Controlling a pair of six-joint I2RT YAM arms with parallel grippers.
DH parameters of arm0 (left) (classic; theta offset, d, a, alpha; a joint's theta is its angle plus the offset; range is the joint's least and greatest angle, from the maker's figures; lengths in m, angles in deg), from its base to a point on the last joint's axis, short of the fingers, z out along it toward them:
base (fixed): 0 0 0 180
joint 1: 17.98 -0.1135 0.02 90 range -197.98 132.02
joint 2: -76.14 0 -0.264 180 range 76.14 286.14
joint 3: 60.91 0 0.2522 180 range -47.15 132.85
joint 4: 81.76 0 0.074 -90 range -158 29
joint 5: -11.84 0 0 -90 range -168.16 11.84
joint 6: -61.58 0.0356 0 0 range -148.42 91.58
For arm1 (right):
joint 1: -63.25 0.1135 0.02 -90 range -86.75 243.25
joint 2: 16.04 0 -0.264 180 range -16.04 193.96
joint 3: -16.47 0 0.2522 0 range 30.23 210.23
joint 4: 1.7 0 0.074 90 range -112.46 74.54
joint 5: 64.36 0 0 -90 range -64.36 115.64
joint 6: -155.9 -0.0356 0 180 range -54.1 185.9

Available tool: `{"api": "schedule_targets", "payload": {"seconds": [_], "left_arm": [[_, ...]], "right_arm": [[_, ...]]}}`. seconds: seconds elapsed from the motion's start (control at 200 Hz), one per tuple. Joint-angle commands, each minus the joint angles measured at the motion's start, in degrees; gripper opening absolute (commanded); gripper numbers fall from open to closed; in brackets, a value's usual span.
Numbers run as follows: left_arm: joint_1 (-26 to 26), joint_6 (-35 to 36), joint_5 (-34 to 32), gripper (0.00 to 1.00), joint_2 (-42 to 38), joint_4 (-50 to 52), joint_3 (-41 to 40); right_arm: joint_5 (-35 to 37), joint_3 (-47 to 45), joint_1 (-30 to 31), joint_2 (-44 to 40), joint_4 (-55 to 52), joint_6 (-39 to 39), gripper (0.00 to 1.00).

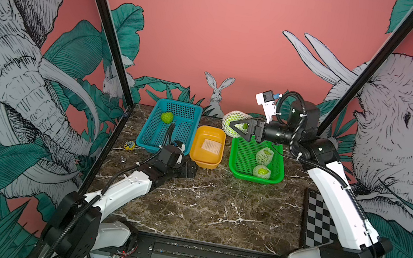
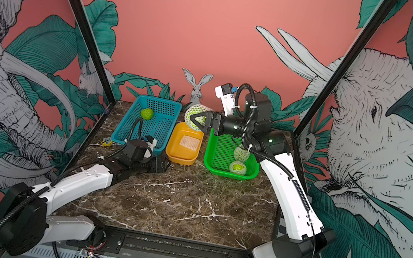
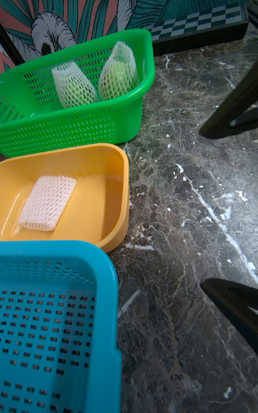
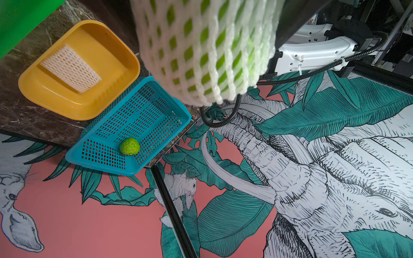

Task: Sleeve custard apples in foam nets
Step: Place the custard apple in the basket.

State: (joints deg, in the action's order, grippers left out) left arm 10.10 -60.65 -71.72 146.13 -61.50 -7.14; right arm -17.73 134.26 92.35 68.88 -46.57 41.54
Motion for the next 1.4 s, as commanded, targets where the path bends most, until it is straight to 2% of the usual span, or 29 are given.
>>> {"api": "schedule_targets", "payload": {"seconds": [0.0, 0.53, 0.745, 0.93, 1.055, 1.175, 1.395], "left_arm": [[-0.3, -1.0, -0.1, 0.99, -0.1, -1.1, -0.5], [-0.3, -1.1, 0.0, 0.99, -0.3, -1.0, -0.5], [-0.3, -1.0, -0.1, 0.99, -0.5, -1.1, -0.5], [-0.3, 0.4, -0.2, 0.99, -1.3, -0.2, -0.5], [-0.3, 1.4, -0.3, 0.99, -1.8, 0.2, -0.6], [-0.4, 2.3, -0.1, 0.99, -2.4, 0.0, -1.1], [-0.3, 4.0, -1.5, 0.99, -5.8, -0.6, -2.9]], "right_arm": [[0.1, 1.2, 0.3, -1.4, 0.9, 1.3, 0.84], [1.8, -1.1, 0.2, -2.1, 0.5, 2.9, 0.85], [3.8, -5.7, -3.4, -0.7, 2.3, 3.3, 0.86], [10.6, -9.6, -8.6, 2.8, 1.6, 6.7, 0.86], [18.1, -11.4, -11.3, 6.4, 1.5, 10.3, 0.86], [27.2, -11.5, -12.8, 13.0, 1.7, 13.5, 0.86], [37.2, -7.9, -13.9, 24.1, 3.8, 16.2, 0.87]]}}
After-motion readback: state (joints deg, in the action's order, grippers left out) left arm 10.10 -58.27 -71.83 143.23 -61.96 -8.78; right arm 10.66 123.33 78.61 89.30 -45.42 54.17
